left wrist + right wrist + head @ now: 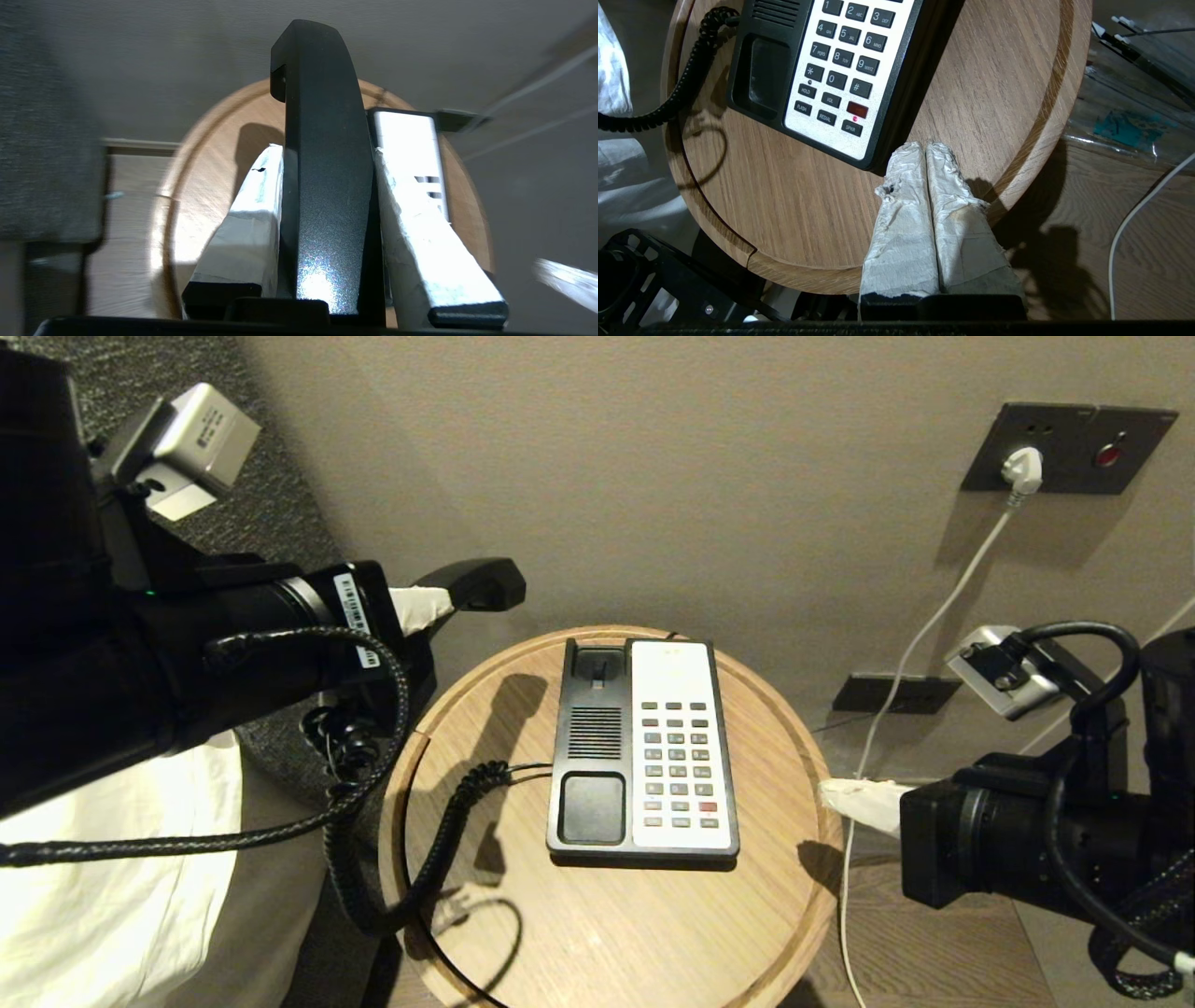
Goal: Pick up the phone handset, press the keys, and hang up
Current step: Put the handset back
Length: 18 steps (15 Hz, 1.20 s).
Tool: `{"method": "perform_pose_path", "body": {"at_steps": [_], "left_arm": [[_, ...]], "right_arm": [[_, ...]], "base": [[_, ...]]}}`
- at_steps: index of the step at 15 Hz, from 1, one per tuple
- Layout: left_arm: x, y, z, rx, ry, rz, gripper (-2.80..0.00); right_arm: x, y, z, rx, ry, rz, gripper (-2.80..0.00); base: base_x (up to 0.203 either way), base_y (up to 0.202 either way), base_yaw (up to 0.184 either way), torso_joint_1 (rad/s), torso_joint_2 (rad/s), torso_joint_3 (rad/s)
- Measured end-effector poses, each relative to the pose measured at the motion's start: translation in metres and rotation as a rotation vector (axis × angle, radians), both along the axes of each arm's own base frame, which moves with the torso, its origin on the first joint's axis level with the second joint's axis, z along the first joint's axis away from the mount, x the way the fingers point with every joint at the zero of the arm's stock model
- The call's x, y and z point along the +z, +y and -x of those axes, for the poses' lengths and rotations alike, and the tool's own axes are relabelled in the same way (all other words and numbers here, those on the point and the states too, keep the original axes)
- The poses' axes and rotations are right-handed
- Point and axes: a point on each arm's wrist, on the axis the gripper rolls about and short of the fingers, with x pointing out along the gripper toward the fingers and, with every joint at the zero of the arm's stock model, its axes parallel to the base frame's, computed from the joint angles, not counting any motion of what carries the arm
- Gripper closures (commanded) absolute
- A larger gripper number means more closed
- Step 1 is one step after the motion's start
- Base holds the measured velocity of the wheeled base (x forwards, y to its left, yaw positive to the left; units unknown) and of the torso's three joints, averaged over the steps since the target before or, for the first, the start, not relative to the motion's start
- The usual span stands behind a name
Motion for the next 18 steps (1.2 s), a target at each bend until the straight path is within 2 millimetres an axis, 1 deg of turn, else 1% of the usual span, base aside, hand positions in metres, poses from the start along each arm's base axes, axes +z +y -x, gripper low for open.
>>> {"method": "perform_pose_path", "body": {"at_steps": [3, 6, 9, 15, 18], "left_arm": [[-0.004, -0.009, 0.000, -0.011, 0.011, -0.022, 0.00], [-0.008, -0.025, -0.002, -0.011, 0.013, -0.034, 0.00], [-0.011, -0.037, -0.003, -0.027, 0.017, -0.034, 0.00], [-0.017, -0.060, -0.015, -0.002, 0.019, -0.025, 0.00], [-0.016, -0.070, -0.023, -0.003, 0.019, -0.024, 0.00]], "right_arm": [[-0.003, -0.001, -0.005, -0.015, 0.011, 0.006, 0.00], [-0.006, -0.005, -0.013, -0.048, 0.024, 0.011, 0.00], [-0.006, -0.005, -0.017, -0.050, 0.019, 0.000, 0.00], [-0.011, -0.003, -0.021, -0.053, 0.032, 0.010, 0.00], [-0.013, 0.001, -0.025, -0.052, 0.020, -0.004, 0.00]], "base": [[0.000, 0.000, 0.000, 0.000, 0.00, 0.000], [0.000, 0.000, 0.000, 0.000, 0.00, 0.000], [0.000, 0.000, 0.000, 0.000, 0.00, 0.000], [0.000, 0.000, 0.000, 0.000, 0.00, 0.000], [0.000, 0.000, 0.000, 0.000, 0.00, 0.000]]}}
